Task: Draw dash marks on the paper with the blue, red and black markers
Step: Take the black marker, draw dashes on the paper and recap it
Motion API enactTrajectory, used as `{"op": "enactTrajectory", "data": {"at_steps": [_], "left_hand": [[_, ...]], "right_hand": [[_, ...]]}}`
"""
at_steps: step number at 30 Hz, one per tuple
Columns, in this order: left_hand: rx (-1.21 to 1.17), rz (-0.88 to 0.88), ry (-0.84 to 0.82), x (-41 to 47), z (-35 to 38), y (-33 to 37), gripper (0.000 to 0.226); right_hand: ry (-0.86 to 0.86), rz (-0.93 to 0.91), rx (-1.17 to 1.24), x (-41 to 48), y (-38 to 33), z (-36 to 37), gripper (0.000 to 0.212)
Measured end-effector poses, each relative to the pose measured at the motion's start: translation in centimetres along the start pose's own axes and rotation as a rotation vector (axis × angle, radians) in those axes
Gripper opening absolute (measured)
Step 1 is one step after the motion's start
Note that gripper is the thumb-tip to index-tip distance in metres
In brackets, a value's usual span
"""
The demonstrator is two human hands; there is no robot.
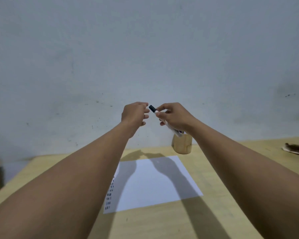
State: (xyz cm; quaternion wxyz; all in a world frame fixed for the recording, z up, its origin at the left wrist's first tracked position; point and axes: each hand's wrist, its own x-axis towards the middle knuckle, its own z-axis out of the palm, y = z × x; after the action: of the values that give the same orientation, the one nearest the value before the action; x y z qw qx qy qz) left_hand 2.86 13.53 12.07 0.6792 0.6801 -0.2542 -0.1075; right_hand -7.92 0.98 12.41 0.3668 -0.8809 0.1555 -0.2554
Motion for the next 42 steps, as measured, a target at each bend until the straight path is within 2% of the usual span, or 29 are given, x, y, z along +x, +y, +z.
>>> {"op": "enactTrajectory", "data": {"at_steps": [7, 13, 16, 19, 20, 24, 25, 28, 30, 37, 42], "left_hand": [[0.081, 0.069, -0.007, -1.0, -3.4, 1.0, 0.011], [0.046, 0.009, -0.024, -1.6, -4.9, 1.7, 0.022], [-0.018, -0.05, -0.103, -2.0, -5.4, 2.1, 0.016], [-0.052, -0.035, -0.127, -2.0, -5.9, 2.2, 0.012], [-0.067, -0.031, -0.12, -2.0, -6.1, 2.2, 0.012], [-0.124, -0.054, -0.115, -1.8, -6.6, 2.0, 0.015], [-0.126, -0.056, -0.122, -1.8, -6.6, 1.9, 0.016], [-0.101, -0.055, -0.152, -2.2, -6.9, 1.5, 0.016], [-0.079, -0.051, -0.171, -2.4, -7.1, 1.1, 0.018], [-0.031, -0.058, -0.198, -2.9, -8.5, 0.0, 0.02], [-0.043, -0.064, -0.173, -3.1, -9.0, 0.0, 0.02]], "right_hand": [[-0.048, 0.031, 0.146, -1.7, -2.8, 0.6, 0.025], [-0.22, 0.199, 0.303, -2.4, -3.5, 0.4, 0.018], [-0.249, 0.223, 0.492, -2.6, -3.6, 0.2, 0.014], [-0.338, 0.257, 0.799, -3.0, -3.3, -0.2, 0.012], [-0.37, 0.264, 0.908, -3.2, -3.3, -0.3, 0.015], [-0.393, 0.237, 1.277, -3.9, -3.2, 0.4, 0.062], [-0.343, 0.23, 1.278, -3.8, -3.2, 0.9, 0.06], [-0.161, 0.257, 1.117, -3.5, -3.5, 2.9, 0.029], [-0.092, 0.269, 1.028, -3.4, -3.6, 4.0, 0.018], [-0.008, 0.222, 0.941, -3.6, -3.9, 6.1, 0.012], [0.036, 0.184, 1.049, -3.7, -4.3, 7.3, 0.011]]}}
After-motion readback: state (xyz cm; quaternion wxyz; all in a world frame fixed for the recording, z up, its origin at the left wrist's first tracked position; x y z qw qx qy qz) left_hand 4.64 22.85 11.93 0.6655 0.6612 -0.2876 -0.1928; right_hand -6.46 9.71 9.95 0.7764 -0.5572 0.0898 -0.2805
